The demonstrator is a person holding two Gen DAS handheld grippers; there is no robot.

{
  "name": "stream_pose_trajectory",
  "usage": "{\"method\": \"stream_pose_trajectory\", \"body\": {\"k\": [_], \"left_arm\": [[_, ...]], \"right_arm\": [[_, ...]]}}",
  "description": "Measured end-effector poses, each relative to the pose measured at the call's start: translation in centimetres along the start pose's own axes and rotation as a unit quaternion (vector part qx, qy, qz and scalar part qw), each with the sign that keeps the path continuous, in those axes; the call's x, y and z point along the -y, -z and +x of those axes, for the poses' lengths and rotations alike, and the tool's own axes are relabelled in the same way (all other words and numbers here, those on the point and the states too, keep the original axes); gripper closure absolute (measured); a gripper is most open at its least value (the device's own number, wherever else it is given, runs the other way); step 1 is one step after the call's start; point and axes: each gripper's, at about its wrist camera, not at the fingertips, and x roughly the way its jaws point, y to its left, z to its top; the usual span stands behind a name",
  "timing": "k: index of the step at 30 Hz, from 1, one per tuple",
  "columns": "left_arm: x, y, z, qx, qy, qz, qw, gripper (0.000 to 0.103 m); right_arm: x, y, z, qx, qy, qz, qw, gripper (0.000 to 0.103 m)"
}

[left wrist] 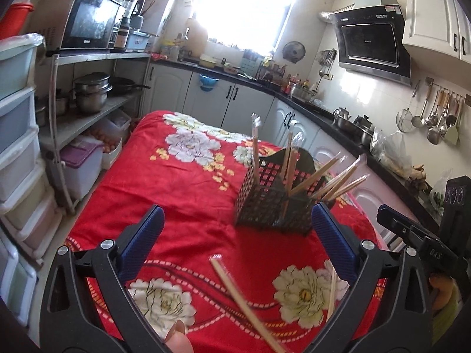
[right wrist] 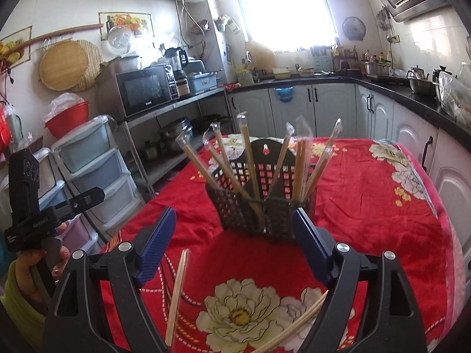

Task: Organize utensils
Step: 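Move both open tools down to the last wrapped chopsticks on the table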

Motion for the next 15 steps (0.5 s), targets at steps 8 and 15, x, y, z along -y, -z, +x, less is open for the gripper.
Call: {"method": "stream_pose_trajectory", "body": {"k": [8, 15], "left_arm": [[-1.3, 2.4, 0.5, -0.032, 0.005, -0.002, 0.9995, 0.011], [-2.3, 4.1, 1.9, -0.064, 0.007, -0.008, 0.9979, 0.011]], "right_arm": [[-0.7, 2.6, 0.2, -0.023, 0.006, 0.008, 1.0, 0.019], [-0.3, 4.0, 0.9, -0.043, 0.018, 0.016, 0.999, 0.019]]}}
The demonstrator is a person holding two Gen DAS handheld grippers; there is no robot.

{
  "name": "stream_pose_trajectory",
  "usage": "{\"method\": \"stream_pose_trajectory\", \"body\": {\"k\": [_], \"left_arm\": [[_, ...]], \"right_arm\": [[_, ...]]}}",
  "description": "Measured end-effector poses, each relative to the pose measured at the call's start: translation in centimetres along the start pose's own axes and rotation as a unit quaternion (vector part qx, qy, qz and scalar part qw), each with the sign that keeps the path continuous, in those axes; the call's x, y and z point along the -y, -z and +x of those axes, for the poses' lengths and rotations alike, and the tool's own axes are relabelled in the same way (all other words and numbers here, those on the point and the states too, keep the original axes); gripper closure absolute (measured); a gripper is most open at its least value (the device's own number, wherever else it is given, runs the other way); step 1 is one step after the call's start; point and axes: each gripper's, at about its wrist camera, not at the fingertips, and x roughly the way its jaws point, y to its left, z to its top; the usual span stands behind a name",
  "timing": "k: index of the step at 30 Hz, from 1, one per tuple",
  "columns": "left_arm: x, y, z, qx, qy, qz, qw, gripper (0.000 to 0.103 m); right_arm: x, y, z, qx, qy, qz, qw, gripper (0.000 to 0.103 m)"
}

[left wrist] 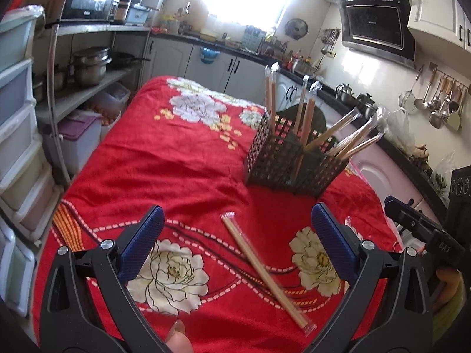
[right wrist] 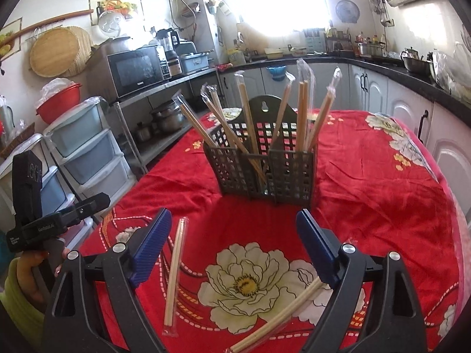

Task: Organize utensils
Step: 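Move both open tools down to the last wrapped chopsticks on the table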

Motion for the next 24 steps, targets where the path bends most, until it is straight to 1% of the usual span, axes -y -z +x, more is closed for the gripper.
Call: {"method": "stream_pose_trajectory", "body": {"k": [7, 9, 13, 15, 19, 24], "left_arm": [[-0.6, 1.6, 2.3, -0.035, 0.011, -0.007, 0.9993, 0.011], [-0.6, 1.9, 3.0, -0.046, 0.014, -0.01, 0.9988, 0.011], [-0.3, 2.3, 4.1, -0.069, 0.04, -0.021, 0.9966, 0.011], [0.0, 2.4, 4.7, -0.077, 0.041, -0.021, 0.996, 0.011], [0.5, 2.8, 6.2, -0.102, 0.054, -0.024, 0.993, 0.011], [0.6, 3.2, 8.1, -0.128, 0.065, -0.048, 0.9885, 0.012]], "right_arm": [[1.6, 1.2, 0.6, -0.011, 0.015, 0.011, 1.0, 0.018], [2.3, 1.7, 0.9, -0.021, 0.022, 0.018, 0.999, 0.018], [3.8, 2.5, 0.9, -0.029, 0.034, 0.026, 0.999, 0.017], [4.6, 2.9, 0.8, -0.034, 0.038, 0.035, 0.998, 0.017], [6.6, 3.8, 0.8, -0.047, 0.045, 0.054, 0.996, 0.017], [8.6, 4.6, 0.7, -0.06, 0.046, 0.081, 0.994, 0.017]]}}
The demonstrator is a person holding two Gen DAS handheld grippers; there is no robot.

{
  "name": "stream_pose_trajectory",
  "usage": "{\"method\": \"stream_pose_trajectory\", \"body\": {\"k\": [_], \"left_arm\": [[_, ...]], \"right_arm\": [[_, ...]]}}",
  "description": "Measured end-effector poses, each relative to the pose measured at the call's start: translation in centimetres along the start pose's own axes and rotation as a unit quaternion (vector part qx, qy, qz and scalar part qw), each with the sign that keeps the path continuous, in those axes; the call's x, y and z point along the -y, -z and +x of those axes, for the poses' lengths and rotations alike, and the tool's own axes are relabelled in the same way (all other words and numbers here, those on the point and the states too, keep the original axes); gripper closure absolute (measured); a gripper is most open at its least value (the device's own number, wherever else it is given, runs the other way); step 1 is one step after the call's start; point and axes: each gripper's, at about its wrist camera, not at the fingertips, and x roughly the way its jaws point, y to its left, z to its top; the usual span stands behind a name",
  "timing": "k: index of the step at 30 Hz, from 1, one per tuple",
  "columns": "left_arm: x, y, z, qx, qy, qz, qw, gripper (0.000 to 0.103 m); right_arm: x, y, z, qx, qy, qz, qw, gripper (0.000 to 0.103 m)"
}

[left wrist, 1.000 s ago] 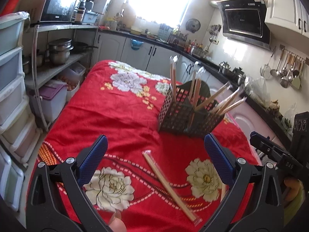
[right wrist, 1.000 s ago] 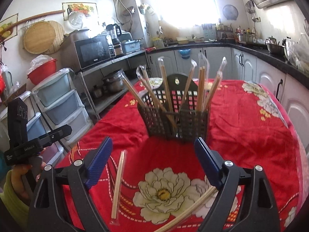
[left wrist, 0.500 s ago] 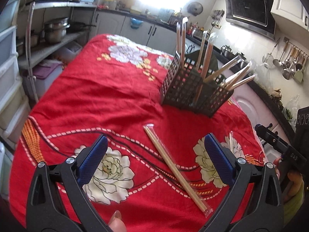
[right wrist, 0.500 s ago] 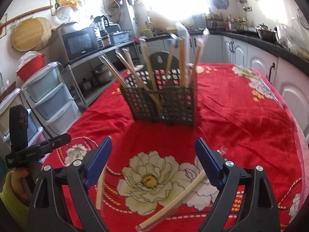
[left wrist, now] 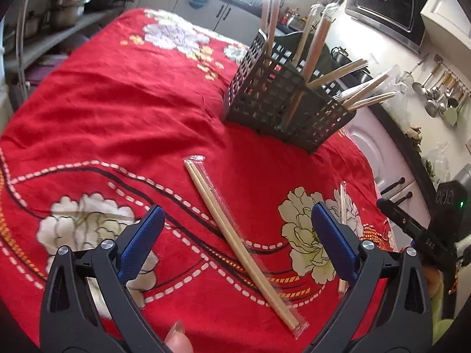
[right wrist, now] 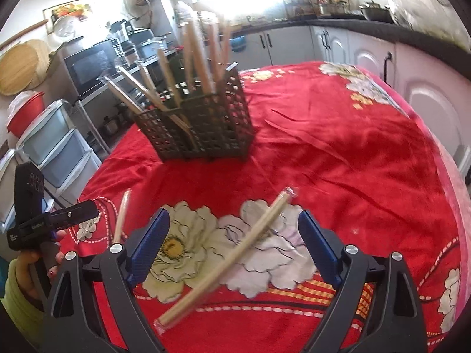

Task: Organize utensils
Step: 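Move both open tools down to the last wrapped chopsticks on the table, then close the left tool on a wrapped chopstick while the right tool grasps another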

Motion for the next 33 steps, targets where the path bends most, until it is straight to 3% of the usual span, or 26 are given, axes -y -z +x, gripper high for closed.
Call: {"method": "stream_pose_trajectory", "body": {"k": [9, 14, 19, 23, 27, 31, 33], "left_arm": [[-0.4, -0.5, 2.3, -0.022, -0.018, -0.011, 0.9995, 0.014], [-0.8, -1.4, 3.4, -0.027, -0.034, -0.012, 0.999, 0.015], [-1.1, -2.5, 4.7, -0.029, -0.064, -0.007, 0.9975, 0.021], [-0.9, -3.0, 5.4, -0.024, -0.084, 0.001, 0.9962, 0.029], [-1.2, -3.3, 5.7, -0.012, -0.09, -0.002, 0.9959, 0.034], [-1.2, -3.5, 5.9, -0.011, -0.109, 0.005, 0.994, 0.05], [-1.1, -3.5, 5.9, -0.01, -0.123, 0.011, 0.9923, 0.059]], "right_arm": [[1.8, -0.4, 0.6, -0.012, 0.001, 0.015, 1.0, 0.017], [2.6, -1.4, 3.3, -0.044, 0.02, 0.015, 0.999, 0.018], [4.2, -1.7, 6.5, -0.08, 0.019, 0.049, 0.995, 0.033], [3.7, -1.9, 7.2, -0.077, 0.024, 0.036, 0.996, 0.04], [3.2, -2.0, 7.9, -0.082, 0.038, 0.022, 0.996, 0.057], [4.0, -2.2, 8.0, -0.077, 0.049, 0.032, 0.995, 0.082], [4.4, -2.2, 8.1, -0.074, 0.047, 0.039, 0.995, 0.087]]}}
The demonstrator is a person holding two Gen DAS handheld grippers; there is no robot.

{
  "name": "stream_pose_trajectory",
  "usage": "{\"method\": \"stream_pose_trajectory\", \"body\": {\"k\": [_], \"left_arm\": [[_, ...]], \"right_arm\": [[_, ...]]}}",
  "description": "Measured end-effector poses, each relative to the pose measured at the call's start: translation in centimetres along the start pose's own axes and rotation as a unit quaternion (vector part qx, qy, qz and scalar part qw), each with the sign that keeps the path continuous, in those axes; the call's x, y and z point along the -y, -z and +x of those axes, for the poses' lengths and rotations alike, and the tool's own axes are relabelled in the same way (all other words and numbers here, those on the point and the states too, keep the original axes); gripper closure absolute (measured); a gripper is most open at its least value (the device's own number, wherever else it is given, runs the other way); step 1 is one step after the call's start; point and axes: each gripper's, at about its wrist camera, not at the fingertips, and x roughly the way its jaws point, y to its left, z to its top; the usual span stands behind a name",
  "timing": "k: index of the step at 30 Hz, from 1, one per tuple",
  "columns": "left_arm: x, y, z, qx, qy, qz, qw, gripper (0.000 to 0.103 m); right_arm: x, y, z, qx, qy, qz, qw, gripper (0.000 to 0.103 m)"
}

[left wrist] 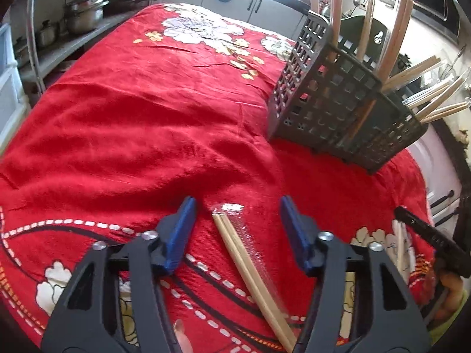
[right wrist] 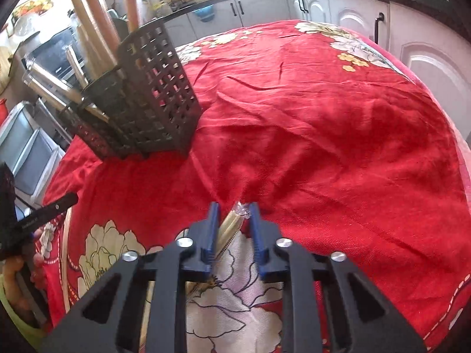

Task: Organize utensils
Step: 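Close the left tool on a wrapped chopstick while the right tool grasps another, then lift both held chopsticks upright and carry them over the caddy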

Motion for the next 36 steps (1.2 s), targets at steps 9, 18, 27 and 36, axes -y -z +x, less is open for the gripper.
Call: {"method": "stream_pose_trajectory", "body": {"k": [9, 18, 27, 36], "left_arm": [[0.5, 0.5, -0.4, 0.002, -0.006, 0.025, 0.9997, 0.091], [1.4, 0.3, -4.8, 0.059, 0.047, 0.026, 0.9968, 0.098], [3.0, -0.4, -10.7, 0.128, 0.078, 0.047, 0.9877, 0.099], [3.5, -1.2, -14.4, 0.162, 0.107, 0.052, 0.9795, 0.099]], "right_arm": [[-1.9, -0.4, -2.7, 0.032, -0.046, -0.015, 0.998, 0.094], [-6.1, -1.0, -7.3, 0.093, -0.098, -0.06, 0.989, 0.096], [-10.3, -0.9, -11.6, 0.138, -0.14, -0.098, 0.976, 0.097], [-12.1, -1.2, -13.8, 0.163, -0.159, -0.113, 0.967, 0.097]]}}
